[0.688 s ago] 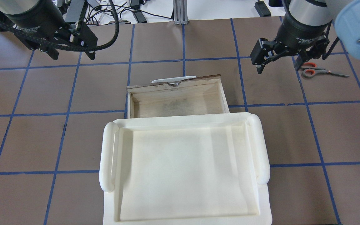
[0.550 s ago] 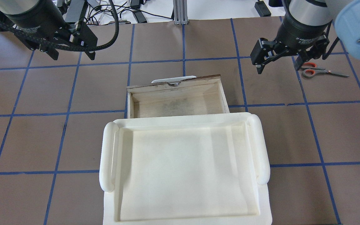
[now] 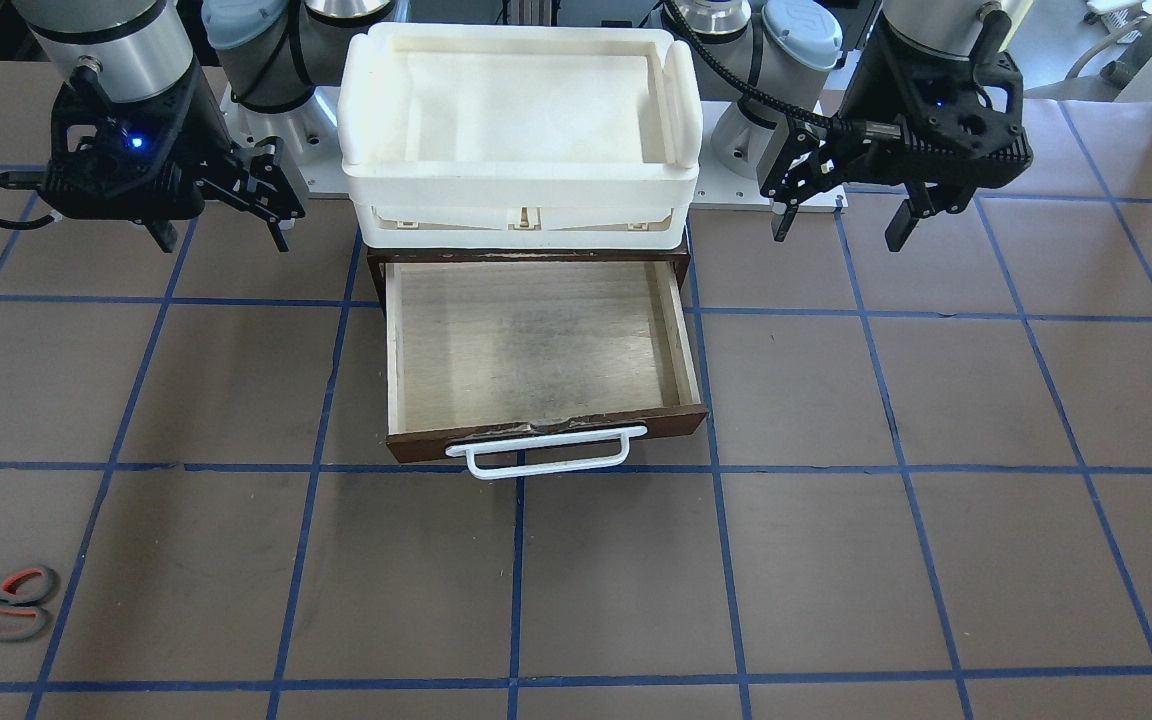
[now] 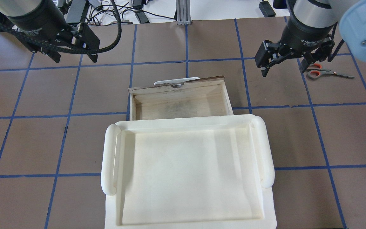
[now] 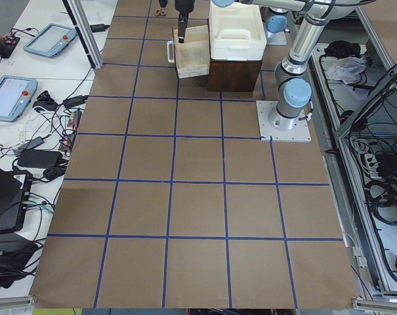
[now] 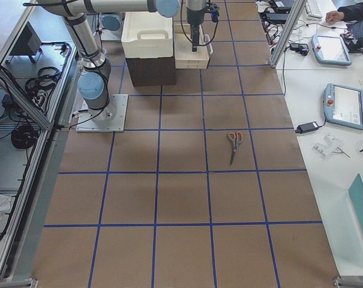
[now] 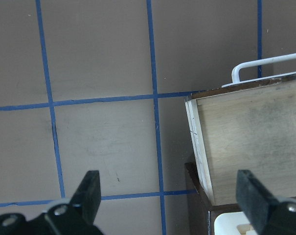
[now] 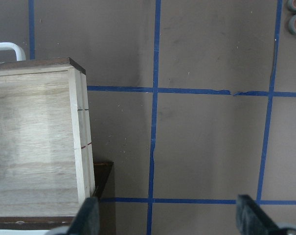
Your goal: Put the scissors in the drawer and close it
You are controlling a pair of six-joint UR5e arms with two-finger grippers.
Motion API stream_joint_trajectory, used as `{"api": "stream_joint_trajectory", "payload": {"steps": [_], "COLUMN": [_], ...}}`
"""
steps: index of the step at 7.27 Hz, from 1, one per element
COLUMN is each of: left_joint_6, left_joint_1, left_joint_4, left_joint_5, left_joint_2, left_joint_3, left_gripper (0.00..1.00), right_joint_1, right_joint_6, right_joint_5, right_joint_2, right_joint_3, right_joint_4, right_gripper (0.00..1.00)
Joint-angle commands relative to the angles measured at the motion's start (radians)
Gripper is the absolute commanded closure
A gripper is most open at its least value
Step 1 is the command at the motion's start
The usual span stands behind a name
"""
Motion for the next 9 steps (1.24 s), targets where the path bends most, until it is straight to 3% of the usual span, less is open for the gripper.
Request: {"api": "stream_joint_trajectory", "payload": {"steps": [1, 9], "left_joint_6": [0.0, 0.0], "left_joint_1": [0.0, 0.0], "left_joint_4": [0.0, 0.0], "left_joint_5": [-0.001, 0.001], "left_joint_2": [0.001, 0.001], "left_joint_3": [-0.001, -0.002], "left_gripper": [0.0, 0.0], "right_joint_1": [0.0, 0.0], "right_joint_6": [0.0, -0.003], "right_joint_5": [0.006, 0.006], "right_joint_2": [0.0, 0.005], "right_joint_3": [0.002, 0.003], "right_joint_4": [0.0, -0.004], "right_gripper": [0.0, 0.0]}}
